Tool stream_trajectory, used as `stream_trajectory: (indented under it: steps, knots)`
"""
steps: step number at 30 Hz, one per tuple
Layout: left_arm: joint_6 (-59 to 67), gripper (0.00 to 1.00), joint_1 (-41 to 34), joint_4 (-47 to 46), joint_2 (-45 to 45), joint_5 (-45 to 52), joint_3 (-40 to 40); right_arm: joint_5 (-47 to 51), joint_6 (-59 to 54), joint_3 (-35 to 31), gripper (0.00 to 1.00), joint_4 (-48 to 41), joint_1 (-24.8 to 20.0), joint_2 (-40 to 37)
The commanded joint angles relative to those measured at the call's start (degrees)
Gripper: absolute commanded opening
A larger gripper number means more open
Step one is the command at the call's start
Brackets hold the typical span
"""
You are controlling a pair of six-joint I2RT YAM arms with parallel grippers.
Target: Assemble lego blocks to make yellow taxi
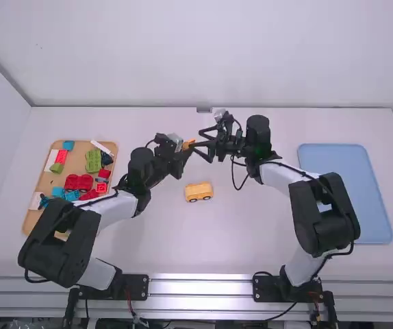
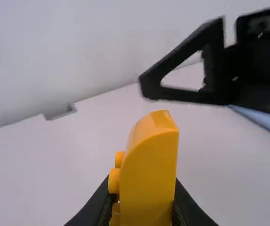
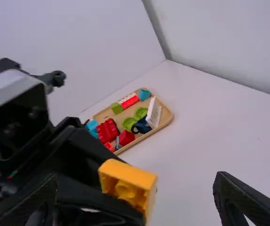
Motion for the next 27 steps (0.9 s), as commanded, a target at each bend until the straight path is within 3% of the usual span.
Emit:
stream_trajectory:
  steps: [1,7,15,18,27]
  knots:
    - [-0.37,0.02,-1.95,0.48,-0.09,1.51,0.57,2.43,1.73,-0.44,0.88,-0.39,0.04,-1.05]
    - [0.26,0.02,-6.08,-0.39,-0.07,-9.88,0.57,1.62,1.81,-0.46,0.86,-0.55,0.02,-1.05]
    - [-0.24,0.02,-6.86,1.18,-0.07,-10.95,0.57,1.44,-0.94,-2.29,0.85,-1.11,0.79,-1.05]
    - [-0.11,0.02,-7.17,1.49,-0.07,-12.72,0.55,1.2,1.11,-3.8,0.77,2.12,0.5,-1.05]
    - [0.02,0.02,-7.3,1.51,-0.07,-13.29,0.57,1.22,2.29,-4.74,0.67,4.96,1.27,-1.05]
